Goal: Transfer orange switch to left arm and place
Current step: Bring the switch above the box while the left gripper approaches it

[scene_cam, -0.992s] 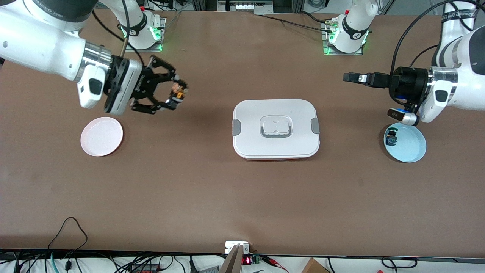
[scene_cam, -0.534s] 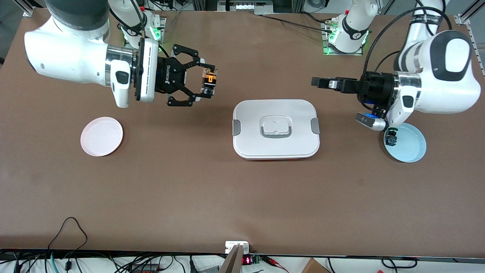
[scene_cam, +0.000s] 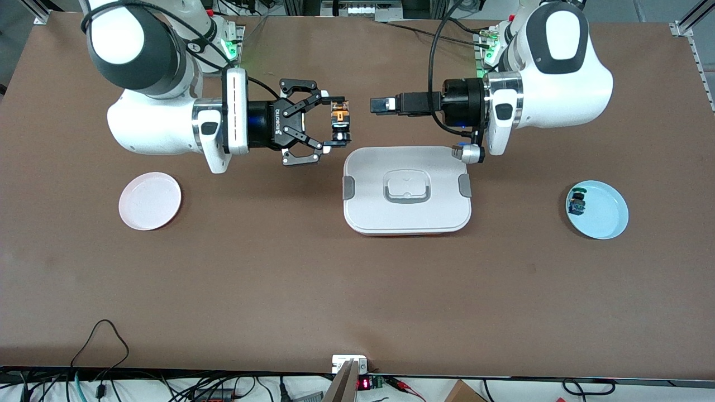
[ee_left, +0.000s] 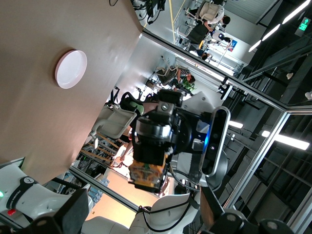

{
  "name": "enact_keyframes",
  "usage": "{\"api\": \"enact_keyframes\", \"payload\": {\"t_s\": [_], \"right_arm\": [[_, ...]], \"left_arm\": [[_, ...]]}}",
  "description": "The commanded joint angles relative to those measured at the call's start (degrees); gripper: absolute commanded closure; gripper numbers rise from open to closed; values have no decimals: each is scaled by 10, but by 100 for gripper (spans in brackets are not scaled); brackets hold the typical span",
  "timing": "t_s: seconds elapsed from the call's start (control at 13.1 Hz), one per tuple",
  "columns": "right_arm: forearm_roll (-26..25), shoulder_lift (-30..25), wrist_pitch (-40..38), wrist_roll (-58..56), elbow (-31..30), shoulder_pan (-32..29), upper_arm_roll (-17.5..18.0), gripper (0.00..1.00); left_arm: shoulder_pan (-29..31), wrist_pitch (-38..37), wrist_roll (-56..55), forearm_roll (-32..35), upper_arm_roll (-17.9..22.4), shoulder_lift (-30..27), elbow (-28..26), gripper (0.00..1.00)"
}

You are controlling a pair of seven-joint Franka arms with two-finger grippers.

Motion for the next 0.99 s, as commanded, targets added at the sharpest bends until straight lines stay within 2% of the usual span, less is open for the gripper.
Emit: {"api": "enact_keyframes", "payload": {"t_s": [0.0,0.08,0.23,0.76,0.84,0.92], "right_arm": [[51,-1,24,-37,-1,16,-1,99],[70,0,44,-57,-1,23,-1,99],[77,-1,59,-61,-1,34,-1,99],[77,-3,72,-55,-1,57,-1,99],[77,-6,86,-54,-1,63,-1,99],[77,-6,100,-54,-1,68,-1,99]], "left_arm": [[10,13,49,-13,-2,-13,4,0],[5,46,82,-14,-13,-13,3,0],[5,110,113,-45,-47,-6,6,0],[5,113,148,-49,-48,4,6,0],[5,113,148,-49,-48,4,5,5],[5,113,149,-48,-48,4,5,20]]}}
